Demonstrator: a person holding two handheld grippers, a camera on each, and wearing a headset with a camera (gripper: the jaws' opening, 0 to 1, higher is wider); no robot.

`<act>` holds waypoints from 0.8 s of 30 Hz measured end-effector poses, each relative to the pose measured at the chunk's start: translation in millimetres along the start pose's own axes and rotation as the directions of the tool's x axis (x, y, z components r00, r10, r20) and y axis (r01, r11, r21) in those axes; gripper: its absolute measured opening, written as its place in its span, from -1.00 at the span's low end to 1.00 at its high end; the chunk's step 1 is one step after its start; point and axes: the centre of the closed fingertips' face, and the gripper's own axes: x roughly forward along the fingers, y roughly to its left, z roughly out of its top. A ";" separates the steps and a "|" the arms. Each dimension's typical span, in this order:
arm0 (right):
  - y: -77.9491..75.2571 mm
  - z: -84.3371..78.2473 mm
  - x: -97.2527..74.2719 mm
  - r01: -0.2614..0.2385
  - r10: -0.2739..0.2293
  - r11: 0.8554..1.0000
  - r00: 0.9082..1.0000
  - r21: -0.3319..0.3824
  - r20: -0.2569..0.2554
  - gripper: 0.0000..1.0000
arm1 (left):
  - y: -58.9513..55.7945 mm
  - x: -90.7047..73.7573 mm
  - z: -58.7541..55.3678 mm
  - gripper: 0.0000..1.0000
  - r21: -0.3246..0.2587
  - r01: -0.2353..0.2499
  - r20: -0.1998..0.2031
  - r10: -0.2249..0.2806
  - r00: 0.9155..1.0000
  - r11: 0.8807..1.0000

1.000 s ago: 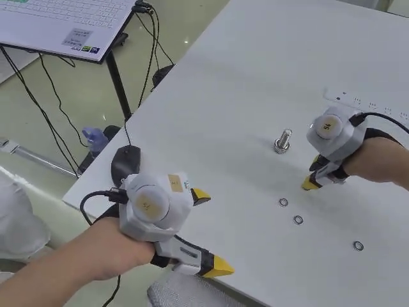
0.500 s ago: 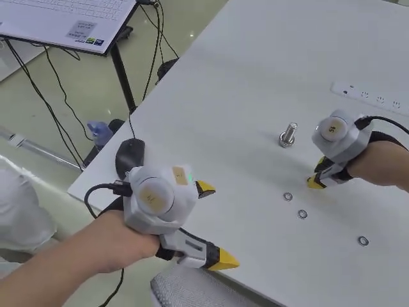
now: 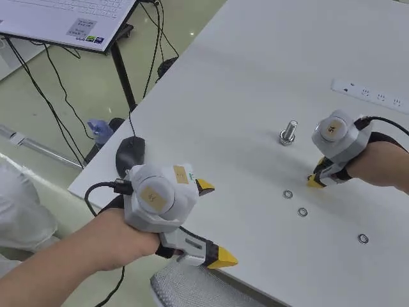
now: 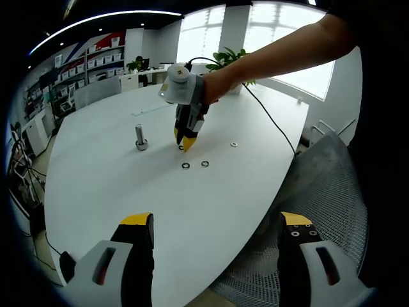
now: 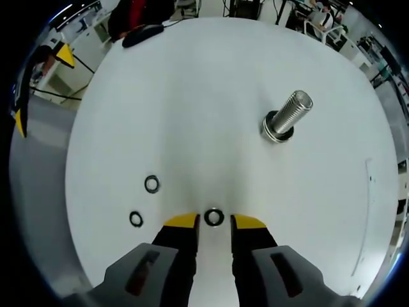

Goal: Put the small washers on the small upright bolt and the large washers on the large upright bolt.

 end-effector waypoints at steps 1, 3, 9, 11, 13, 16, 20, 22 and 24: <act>0.0 -0.1 0.0 0.002 -0.002 1.000 1.000 0.004 0.001 -0.62 | -0.3 0.2 0.4 0.58 -0.001 0.001 0.000 -0.001 1.000 1.000; -0.3 -0.1 0.0 0.007 -0.008 1.000 1.000 0.017 0.002 -0.65 | -0.9 0.7 0.9 0.58 0.001 0.002 0.002 -0.002 1.000 1.000; 0.1 -0.4 0.3 0.019 -0.018 1.000 1.000 0.020 -0.006 -0.70 | -2.8 1.0 1.7 0.58 0.003 0.004 0.006 -0.004 1.000 1.000; 0.9 -0.6 0.4 0.022 -0.022 1.000 1.000 0.021 -0.007 -0.72 | -2.9 0.5 1.4 0.58 0.003 0.005 0.007 -0.005 1.000 1.000; 0.8 -0.5 0.5 0.023 -0.023 0.999 1.000 0.030 -0.005 -0.72 | -2.9 -0.3 0.1 0.57 0.001 0.005 0.004 -0.005 1.000 1.000; 0.1 -0.4 0.7 0.022 -0.022 0.999 1.000 0.045 -0.005 -0.73 | -3.5 -1.2 -0.5 0.56 -0.001 0.004 0.004 -0.004 1.000 1.000; 0.7 -0.4 0.5 0.029 -0.029 0.998 1.000 0.057 -0.004 -0.74 | -5.0 -1.4 -1.2 0.56 0.002 0.004 0.001 -0.004 1.000 1.000; 2.4 -0.5 0.1 0.031 -0.031 0.998 1.000 0.054 0.001 -0.75 | -5.6 -1.3 -0.6 0.56 0.002 0.005 0.002 -0.005 1.000 1.000; 5.6 -1.2 -1.0 0.027 -0.027 0.998 1.000 0.055 0.004 -0.75 | -5.8 -1.0 0.1 0.55 0.006 0.006 0.000 -0.006 1.000 1.000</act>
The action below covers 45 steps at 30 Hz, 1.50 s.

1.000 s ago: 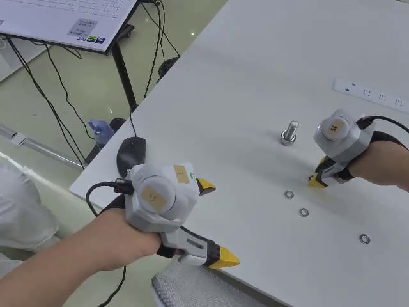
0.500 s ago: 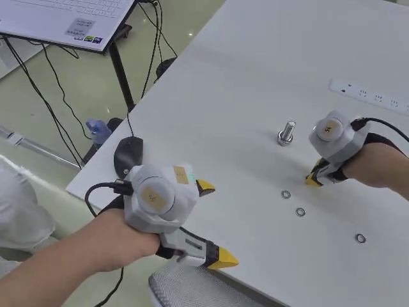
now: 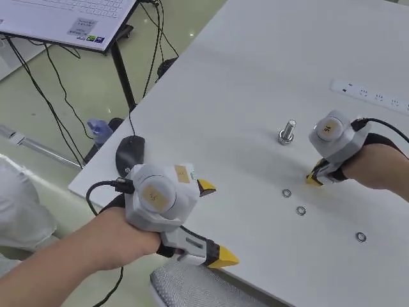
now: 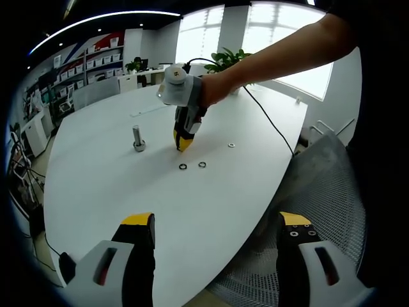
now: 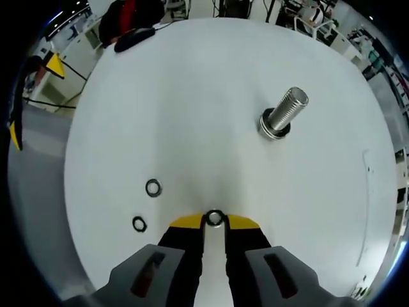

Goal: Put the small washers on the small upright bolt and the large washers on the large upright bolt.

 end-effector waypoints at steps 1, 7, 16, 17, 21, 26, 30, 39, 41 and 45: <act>0.3 -0.3 -1.2 0.003 -0.003 1.000 1.000 -0.003 0.002 -0.75 | -0.1 0.0 1.0 0.55 0.002 0.000 0.002 0.000 1.000 1.000; 5.1 -6.7 -11.1 -0.009 0.009 1.000 1.000 -0.010 -0.004 -0.75 | 0.3 1.8 7.3 0.60 0.009 0.000 0.025 0.000 1.000 1.000; 0.7 -23.3 -33.8 0.011 -0.012 1.000 1.000 0.026 0.014 -0.75 | 3.0 8.5 8.8 0.63 0.016 -0.001 0.024 0.001 1.000 1.000; -1.4 -26.6 -36.8 0.015 -0.015 0.999 1.000 0.029 0.015 -0.75 | 3.6 9.4 8.6 0.64 0.017 -0.002 0.021 0.002 1.000 1.000; -6.0 -34.5 -47.6 0.015 -0.017 0.998 0.999 0.064 0.027 -0.75 | 6.1 11.4 9.1 0.66 0.025 -0.001 0.012 0.001 1.000 1.000; -7.0 -47.5 -59.5 0.022 -0.024 0.997 0.999 0.071 0.025 -0.75 | 8.4 15.1 9.6 0.68 0.031 0.005 0.005 -0.005 1.000 1.000; -13.2 -62.9 -68.5 0.039 -0.040 0.997 0.999 0.069 0.008 -0.75 | 8.7 17.6 9.5 0.66 0.029 0.010 -0.002 -0.010 1.000 1.000; -37.8 -78.2 -83.6 0.087 -0.088 0.991 0.996 0.102 0.007 -0.75 | 13.2 18.5 10.5 0.75 0.024 -0.009 0.001 0.009 1.000 1.000; -43.5 -75.5 -86.0 0.097 -0.099 0.990 0.995 0.103 0.014 -0.75 | 13.9 19.3 9.5 0.75 0.030 -0.013 -0.006 0.014 1.000 0.999; -51.9 -66.0 -91.1 0.103 -0.108 0.988 0.993 0.113 0.037 -0.75 | 12.0 21.6 8.0 0.75 0.034 -0.008 -0.014 0.008 1.000 0.999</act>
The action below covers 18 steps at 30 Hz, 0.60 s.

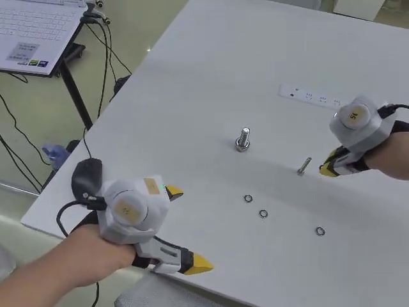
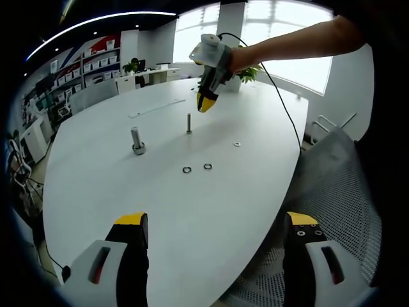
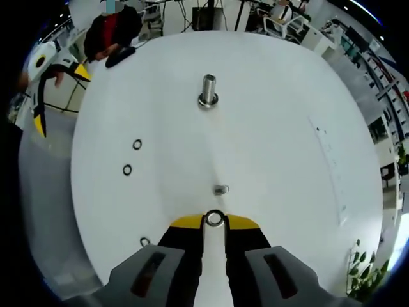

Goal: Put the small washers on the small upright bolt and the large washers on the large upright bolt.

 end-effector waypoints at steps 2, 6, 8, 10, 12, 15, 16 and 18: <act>-2.9 6.2 -1.3 -0.001 0.001 1.000 1.000 -0.003 0.008 -0.75 | -1.8 1.1 0.9 0.75 0.000 0.004 -0.002 -0.004 1.000 1.000; -5.4 14.1 1.0 -0.005 0.006 1.000 1.000 -0.013 0.017 -0.75 | -2.1 2.8 5.0 0.81 0.001 -0.003 0.010 0.003 1.000 1.000; -8.1 18.1 3.4 -0.008 0.008 1.000 1.000 -0.006 0.024 -0.75 | -0.9 3.2 5.6 0.82 0.005 -0.009 0.009 0.009 1.000 1.000; -8.7 19.9 5.9 -0.013 0.013 1.000 1.000 -0.002 0.025 -0.75 | 0.9 3.5 5.4 0.86 0.006 -0.017 0.009 0.017 1.000 1.000; -8.0 21.8 9.2 -0.018 0.018 1.000 1.000 -0.010 0.019 -0.75 | 2.2 3.3 3.7 0.86 0.008 -0.018 0.003 0.018 1.000 1.000; -9.1 23.6 11.7 -0.020 0.020 1.000 1.000 -0.011 0.017 -0.75 | 3.4 2.3 2.0 0.88 0.001 -0.020 0.002 0.020 1.000 1.000; -10.0 23.5 12.9 -0.021 0.022 1.000 1.000 -0.010 0.015 -0.75 | 4.0 2.0 2.0 0.89 0.001 -0.022 0.005 0.022 1.000 1.000; -10.6 22.4 15.3 -0.029 0.029 1.000 1.000 -0.001 0.009 -0.75 | 3.2 1.9 1.4 0.90 -0.008 -0.018 0.006 0.018 1.000 1.000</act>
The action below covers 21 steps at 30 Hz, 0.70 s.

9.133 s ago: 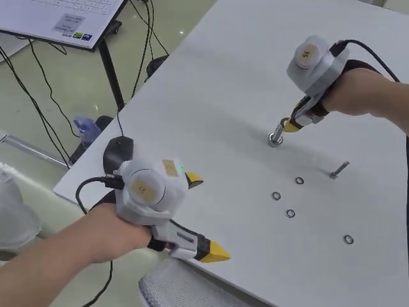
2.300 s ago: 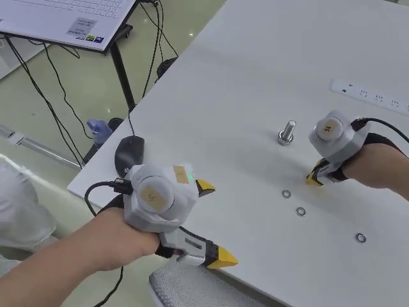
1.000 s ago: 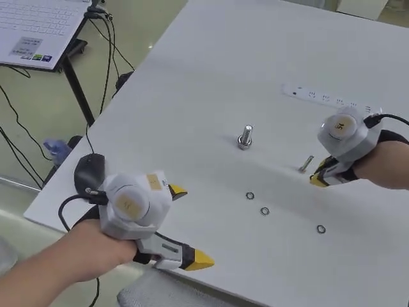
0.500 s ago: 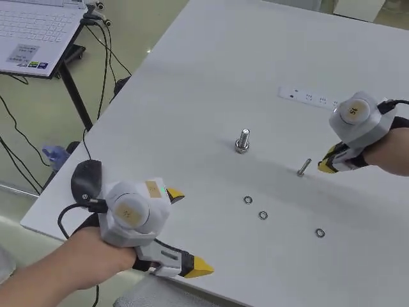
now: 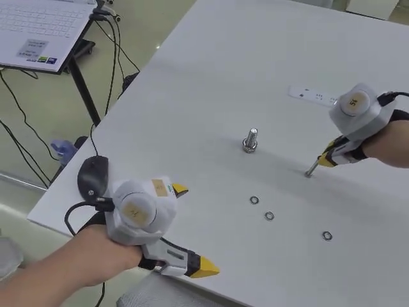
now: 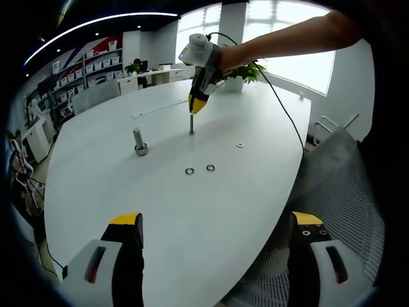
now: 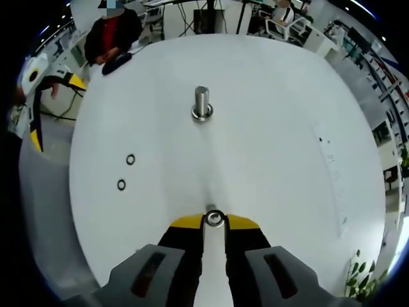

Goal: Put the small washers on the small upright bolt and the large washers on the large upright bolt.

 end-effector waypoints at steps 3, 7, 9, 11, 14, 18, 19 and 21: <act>0.7 1.5 1.7 -0.010 0.010 1.000 1.000 0.016 0.007 -0.75 | -0.1 0.6 -1.6 0.92 -0.005 0.001 0.002 -0.001 1.000 1.000; -0.7 2.4 5.9 -0.013 0.013 1.000 1.000 0.010 -0.003 -0.75 | -1.0 1.1 -4.8 0.92 -0.013 0.009 -0.003 -0.009 1.000 1.000; -1.8 2.2 7.9 -0.011 0.011 1.000 1.000 0.007 -0.010 -0.75 | -1.0 1.3 -6.2 0.92 -0.013 0.010 -0.005 -0.010 1.000 1.000; -0.1 0.8 8.6 -0.016 0.016 1.000 1.000 0.009 -0.017 -0.75 | -1.1 1.1 -6.7 0.91 -0.015 0.013 -0.005 -0.013 1.000 1.000; 0.5 -0.6 10.1 -0.013 0.013 1.000 1.000 0.000 -0.024 -0.75 | -0.4 1.3 -8.0 0.88 -0.015 0.015 -0.009 -0.015 1.000 1.000; 1.2 -0.9 13.1 -0.013 0.013 1.000 0.999 -0.007 -0.031 -0.75 | 1.1 1.0 -5.9 0.87 -0.016 0.014 -0.003 -0.014 1.000 1.000; 1.5 -0.9 13.7 -0.013 0.013 1.000 0.999 -0.007 -0.032 -0.75 | 1.3 0.9 -5.6 0.87 -0.017 0.013 -0.002 -0.013 1.000 1.000; 1.7 -1.5 15.4 -0.013 0.013 1.000 0.999 -0.011 -0.037 -0.75 | 1.9 1.3 -7.0 0.86 -0.020 0.013 -0.004 -0.013 1.000 1.000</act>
